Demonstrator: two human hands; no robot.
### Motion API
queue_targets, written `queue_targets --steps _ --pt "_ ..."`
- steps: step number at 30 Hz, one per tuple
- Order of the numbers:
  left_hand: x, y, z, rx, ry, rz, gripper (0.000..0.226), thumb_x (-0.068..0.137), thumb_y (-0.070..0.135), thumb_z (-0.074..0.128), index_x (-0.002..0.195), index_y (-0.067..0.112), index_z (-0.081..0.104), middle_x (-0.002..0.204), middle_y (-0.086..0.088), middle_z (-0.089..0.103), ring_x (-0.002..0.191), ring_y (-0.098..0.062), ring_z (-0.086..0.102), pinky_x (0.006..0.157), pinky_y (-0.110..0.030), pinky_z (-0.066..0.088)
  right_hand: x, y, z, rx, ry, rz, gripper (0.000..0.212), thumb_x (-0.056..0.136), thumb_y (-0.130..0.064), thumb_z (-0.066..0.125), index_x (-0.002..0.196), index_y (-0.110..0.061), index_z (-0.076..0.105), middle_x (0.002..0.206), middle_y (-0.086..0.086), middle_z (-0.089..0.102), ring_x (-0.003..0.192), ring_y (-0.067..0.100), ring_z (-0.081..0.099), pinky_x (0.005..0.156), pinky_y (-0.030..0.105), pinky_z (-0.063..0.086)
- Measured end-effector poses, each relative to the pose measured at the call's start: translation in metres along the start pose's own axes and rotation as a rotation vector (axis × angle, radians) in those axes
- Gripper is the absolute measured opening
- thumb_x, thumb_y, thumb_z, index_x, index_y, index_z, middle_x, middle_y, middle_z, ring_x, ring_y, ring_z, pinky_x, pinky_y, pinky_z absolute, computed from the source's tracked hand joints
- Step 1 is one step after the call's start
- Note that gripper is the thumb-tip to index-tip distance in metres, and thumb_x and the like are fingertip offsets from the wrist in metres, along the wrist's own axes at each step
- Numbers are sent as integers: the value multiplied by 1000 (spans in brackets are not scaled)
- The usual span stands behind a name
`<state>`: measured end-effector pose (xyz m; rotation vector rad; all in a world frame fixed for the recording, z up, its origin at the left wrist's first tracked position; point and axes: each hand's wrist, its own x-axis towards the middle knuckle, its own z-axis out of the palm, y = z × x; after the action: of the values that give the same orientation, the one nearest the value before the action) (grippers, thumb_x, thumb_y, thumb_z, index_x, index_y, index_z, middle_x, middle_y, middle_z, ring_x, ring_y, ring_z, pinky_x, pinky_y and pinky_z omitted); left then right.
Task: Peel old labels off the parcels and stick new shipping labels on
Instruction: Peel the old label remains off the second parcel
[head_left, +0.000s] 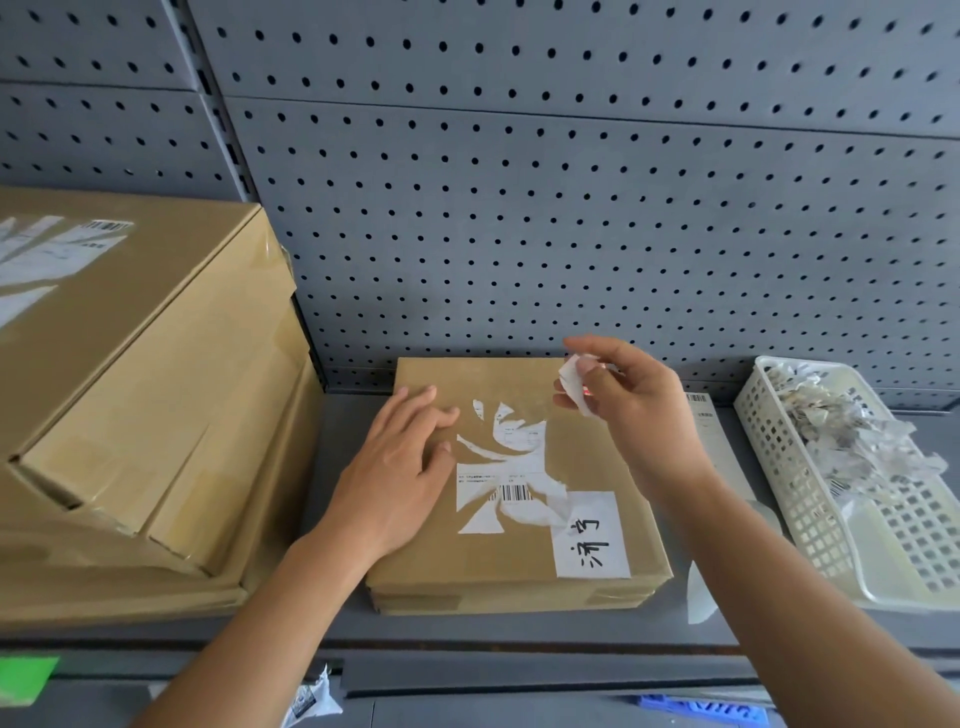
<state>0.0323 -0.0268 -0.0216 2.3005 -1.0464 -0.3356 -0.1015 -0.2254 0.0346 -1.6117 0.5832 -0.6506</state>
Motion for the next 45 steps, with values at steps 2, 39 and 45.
queue_targets --steps 2,39,45 --pt "0 0 0 0 -2 -1 40 106 38 36 145 42 42 161 29 13 149 10 -9 121 -42 24 -1 5 -2 -105 -61 21 25 96 -22 65 120 -26 67 86 3 74 83 19 70 86 28 54" --pt "-1 1 -1 1 12 14 36 106 35 40 142 39 44 162 26 16 149 8 -9 119 -38 24 27 30 41 -966 -244 -180 25 97 -18 44 99 -28 67 94 -14 66 66 12 56 62 32 48" --pt "0 1 0 -5 22 16 36 106 34 40 140 39 46 162 26 17 150 8 -8 119 -37 24 24 36 38 -906 -196 -200 25 99 -18 46 103 -27 69 99 -15 66 75 12 58 64 33 49"
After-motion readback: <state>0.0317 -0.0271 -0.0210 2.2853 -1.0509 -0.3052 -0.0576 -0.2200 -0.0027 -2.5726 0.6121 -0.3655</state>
